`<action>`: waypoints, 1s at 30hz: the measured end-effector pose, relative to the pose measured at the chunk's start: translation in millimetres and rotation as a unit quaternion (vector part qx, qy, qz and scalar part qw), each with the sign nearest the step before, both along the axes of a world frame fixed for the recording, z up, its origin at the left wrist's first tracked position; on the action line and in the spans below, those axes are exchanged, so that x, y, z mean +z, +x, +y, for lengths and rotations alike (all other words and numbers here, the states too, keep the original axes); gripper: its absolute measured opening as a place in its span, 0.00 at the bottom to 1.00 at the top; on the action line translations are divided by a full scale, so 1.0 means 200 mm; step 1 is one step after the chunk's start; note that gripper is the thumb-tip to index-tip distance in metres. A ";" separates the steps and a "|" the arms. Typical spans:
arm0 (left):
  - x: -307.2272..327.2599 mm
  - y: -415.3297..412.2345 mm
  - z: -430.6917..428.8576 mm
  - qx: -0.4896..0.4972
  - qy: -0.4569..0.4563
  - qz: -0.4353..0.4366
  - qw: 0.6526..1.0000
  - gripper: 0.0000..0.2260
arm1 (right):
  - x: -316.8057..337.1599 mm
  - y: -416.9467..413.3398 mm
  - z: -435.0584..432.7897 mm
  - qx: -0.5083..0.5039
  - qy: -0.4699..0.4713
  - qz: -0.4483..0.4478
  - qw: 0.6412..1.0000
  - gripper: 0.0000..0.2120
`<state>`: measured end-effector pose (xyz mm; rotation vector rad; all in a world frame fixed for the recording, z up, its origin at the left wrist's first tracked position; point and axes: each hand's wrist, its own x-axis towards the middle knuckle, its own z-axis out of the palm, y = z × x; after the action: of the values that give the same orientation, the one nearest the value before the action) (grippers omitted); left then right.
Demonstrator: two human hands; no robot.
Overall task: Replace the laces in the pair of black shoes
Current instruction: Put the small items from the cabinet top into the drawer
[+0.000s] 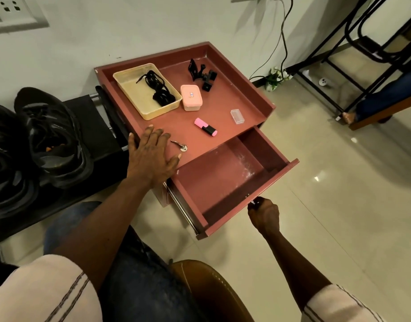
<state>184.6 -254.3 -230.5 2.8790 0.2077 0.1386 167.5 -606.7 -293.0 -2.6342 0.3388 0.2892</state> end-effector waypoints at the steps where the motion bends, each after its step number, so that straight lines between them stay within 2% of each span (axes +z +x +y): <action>1: 0.00 0.00 0.00 0.000 0.002 -0.002 1.000 0.31 | 0.00 -0.01 -0.01 0.000 -0.002 0.003 1.000 0.08; 9: -0.02 0.01 0.00 0.005 0.012 0.004 1.000 0.31 | 0.00 -0.07 -0.08 -0.015 0.004 0.012 1.000 0.06; 13: -0.01 0.01 -0.01 0.006 0.004 0.010 1.000 0.31 | 0.02 -0.10 -0.11 -0.029 0.043 0.009 0.999 0.06; 16: 0.01 -0.01 -0.02 0.007 -0.012 0.003 1.000 0.29 | 0.10 -0.12 -0.12 -0.119 0.068 -0.061 0.989 0.13; 18: 0.04 -0.02 -0.03 0.000 -0.014 -0.022 1.000 0.27 | 0.18 -0.11 -0.11 -0.157 0.064 -0.144 0.975 0.11; 20: 0.08 -0.01 -0.05 -0.014 -0.014 -0.062 0.998 0.23 | 0.26 -0.07 -0.08 -0.130 0.093 -0.205 0.966 0.08; 23: 0.12 0.05 -0.08 -0.047 0.037 -0.093 0.994 0.20 | 0.34 0.06 0.06 -0.045 0.148 -0.214 0.964 0.07; 27: 0.16 0.15 -0.11 -0.091 0.108 -0.001 0.990 0.21 | 0.37 0.34 0.33 0.052 0.157 -0.171 0.971 0.05; 30: 0.16 0.21 -0.10 -0.109 0.143 0.071 0.981 0.19 | 0.39 0.57 0.54 0.124 0.124 -0.154 0.972 0.12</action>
<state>227.4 -275.2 -199.3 3.1746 -0.1119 -0.0866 280.8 -497.8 -214.9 -2.4197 -0.1231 -0.0034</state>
